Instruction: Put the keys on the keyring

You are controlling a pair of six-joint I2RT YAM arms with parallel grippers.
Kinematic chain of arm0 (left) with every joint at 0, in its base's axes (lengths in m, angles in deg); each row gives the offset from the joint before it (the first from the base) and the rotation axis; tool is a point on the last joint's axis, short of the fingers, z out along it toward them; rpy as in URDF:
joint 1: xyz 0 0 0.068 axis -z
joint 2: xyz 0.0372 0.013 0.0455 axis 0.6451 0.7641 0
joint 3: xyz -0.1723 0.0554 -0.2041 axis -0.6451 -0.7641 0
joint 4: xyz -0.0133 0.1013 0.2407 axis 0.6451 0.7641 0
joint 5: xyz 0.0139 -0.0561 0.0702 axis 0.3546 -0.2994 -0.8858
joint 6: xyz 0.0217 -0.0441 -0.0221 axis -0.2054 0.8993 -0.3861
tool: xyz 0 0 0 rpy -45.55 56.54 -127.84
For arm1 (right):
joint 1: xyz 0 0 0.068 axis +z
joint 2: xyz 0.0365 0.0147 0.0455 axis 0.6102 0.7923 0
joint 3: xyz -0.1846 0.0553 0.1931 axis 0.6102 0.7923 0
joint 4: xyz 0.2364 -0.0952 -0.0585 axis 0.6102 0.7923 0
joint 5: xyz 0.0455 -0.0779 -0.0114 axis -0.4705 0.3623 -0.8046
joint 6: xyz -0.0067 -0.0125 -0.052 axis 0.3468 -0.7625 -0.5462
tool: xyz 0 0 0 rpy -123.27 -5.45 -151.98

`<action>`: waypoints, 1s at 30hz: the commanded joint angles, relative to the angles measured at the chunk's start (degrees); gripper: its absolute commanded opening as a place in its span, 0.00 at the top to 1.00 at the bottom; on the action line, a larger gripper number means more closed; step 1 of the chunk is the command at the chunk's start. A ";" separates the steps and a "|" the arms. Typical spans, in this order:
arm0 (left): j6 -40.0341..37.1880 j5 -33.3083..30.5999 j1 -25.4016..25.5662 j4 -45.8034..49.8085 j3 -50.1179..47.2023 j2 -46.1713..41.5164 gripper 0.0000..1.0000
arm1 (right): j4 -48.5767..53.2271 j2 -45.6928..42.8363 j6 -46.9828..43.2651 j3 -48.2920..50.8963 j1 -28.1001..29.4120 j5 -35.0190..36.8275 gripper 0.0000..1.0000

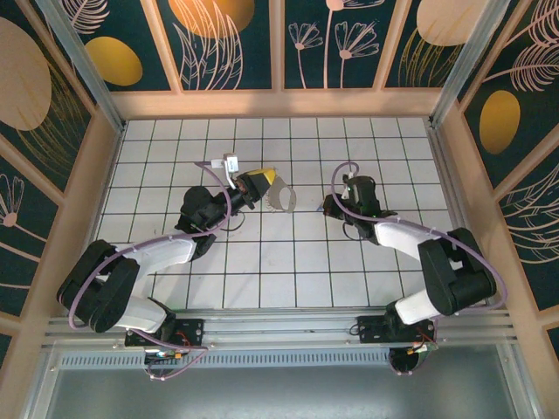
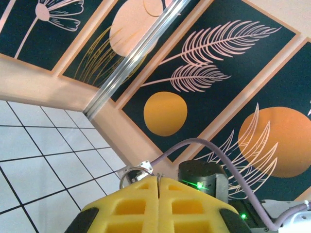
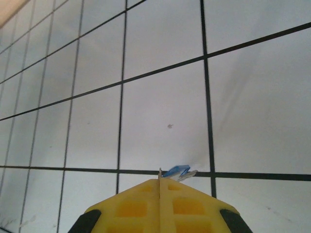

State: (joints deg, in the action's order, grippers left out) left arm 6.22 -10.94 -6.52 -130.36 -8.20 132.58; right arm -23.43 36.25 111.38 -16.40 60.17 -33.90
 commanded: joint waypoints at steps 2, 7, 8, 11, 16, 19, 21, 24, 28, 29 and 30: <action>0.06 1.69 -0.43 -4.07 0.50 0.64 1.00 | -4.98 -4.57 1.05 1.30 -0.35 -4.19 1.00; -0.68 2.29 -0.40 -4.31 0.87 1.29 1.00 | -8.82 -9.18 0.35 1.97 -0.44 -8.69 1.00; -0.89 2.59 -0.47 -4.37 1.00 1.51 1.00 | -9.55 -10.09 0.12 1.97 -0.57 -9.68 1.00; -1.89 3.98 -0.43 -4.74 1.66 2.13 1.00 | -11.69 -12.51 -1.08 1.82 -0.75 -12.88 1.00; -4.82 5.67 -0.44 -2.29 3.68 2.62 1.00 | -15.20 -16.02 -3.10 1.91 -1.29 -17.22 1.00; -6.79 7.02 -0.43 -0.31 5.10 2.80 1.00 | -17.14 -17.85 -4.44 2.25 -1.60 -19.61 1.00; -8.07 7.82 -0.39 0.99 5.86 2.71 1.00 | -18.17 -18.76 -5.07 2.58 -1.77 -20.62 1.00; -9.78 9.13 -0.47 2.76 6.95 2.62 1.00 | -19.13 -19.66 -5.49 2.76 -2.12 -21.44 1.00; -11.90 10.88 -0.43 5.13 8.27 2.66 1.00 | -20.44 -20.11 -5.56 2.85 -2.28 -22.04 1.00; -12.40 11.30 -0.42 5.86 8.65 2.71 1.00 | -20.89 -20.17 -5.45 2.97 -2.33 -22.00 1.00; -12.75 11.58 -0.43 6.12 8.86 2.77 1.00 | -21.28 -20.38 -5.30 3.10 -2.31 -22.06 1.00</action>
State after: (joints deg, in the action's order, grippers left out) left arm -3.33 -1.96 -6.52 -125.10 -1.71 135.27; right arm -40.63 17.30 107.23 -14.30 58.27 -54.14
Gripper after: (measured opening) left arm 0.050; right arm 0.051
